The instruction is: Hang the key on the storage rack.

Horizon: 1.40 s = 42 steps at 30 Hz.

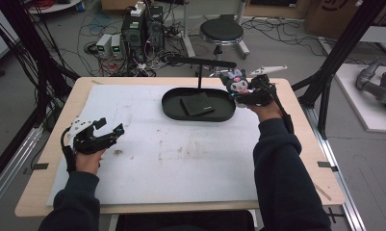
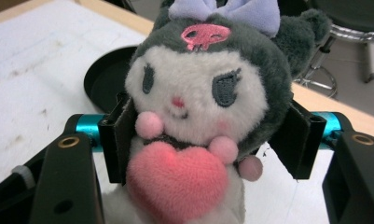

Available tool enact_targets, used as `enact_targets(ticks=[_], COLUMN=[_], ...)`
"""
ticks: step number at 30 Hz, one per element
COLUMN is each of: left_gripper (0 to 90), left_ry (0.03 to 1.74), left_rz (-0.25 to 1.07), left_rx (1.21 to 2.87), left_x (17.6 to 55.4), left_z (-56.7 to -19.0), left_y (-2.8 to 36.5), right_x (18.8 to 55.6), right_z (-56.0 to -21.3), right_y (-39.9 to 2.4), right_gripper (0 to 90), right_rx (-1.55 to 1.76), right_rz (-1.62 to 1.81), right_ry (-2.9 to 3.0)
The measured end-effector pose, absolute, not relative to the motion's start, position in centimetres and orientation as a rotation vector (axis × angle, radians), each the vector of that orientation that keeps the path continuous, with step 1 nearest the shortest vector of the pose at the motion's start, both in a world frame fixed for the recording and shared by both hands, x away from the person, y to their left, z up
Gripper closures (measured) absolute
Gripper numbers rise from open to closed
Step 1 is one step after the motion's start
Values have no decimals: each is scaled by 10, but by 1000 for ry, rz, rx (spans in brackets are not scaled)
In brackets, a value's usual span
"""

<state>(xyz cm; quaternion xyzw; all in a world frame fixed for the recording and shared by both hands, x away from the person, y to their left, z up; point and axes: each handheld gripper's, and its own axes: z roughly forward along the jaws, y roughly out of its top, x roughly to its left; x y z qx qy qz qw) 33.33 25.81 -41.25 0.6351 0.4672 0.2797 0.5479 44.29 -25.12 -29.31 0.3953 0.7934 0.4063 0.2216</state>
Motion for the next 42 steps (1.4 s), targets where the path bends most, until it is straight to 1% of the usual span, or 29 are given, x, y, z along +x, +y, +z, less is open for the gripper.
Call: enact_targets(ticks=[8, 18, 26, 31, 35, 42], left_gripper=[221, 221, 221, 221, 221, 221], left_ry=[1099, 1094, 1089, 1090, 1080, 1084], left_rz=[659, 655, 650, 648, 645, 642], left_rx=[1505, 1506, 1505, 1504, 1509, 1511], left_x=[333, 334, 334, 334, 334, 334], left_z=[-413, -413, -413, -413, -413, -413], left_y=[258, 258, 258, 258, 258, 258], right_x=[460, 483, 493, 492, 490, 485], right_z=[-280, -279, -283, -285, -290, -318], right_y=[-243, -239, -249, -256, -263, -266], right_gripper=[328, 331, 332, 333, 337, 344], right_rx=[1087, 1165, 1251, 1276, 1294, 1248], right_rz=[1133, 1163, 1139, 1092, 1006, 943], right_ry=[2165, 2122, 2047, 2040, 2054, 2121])
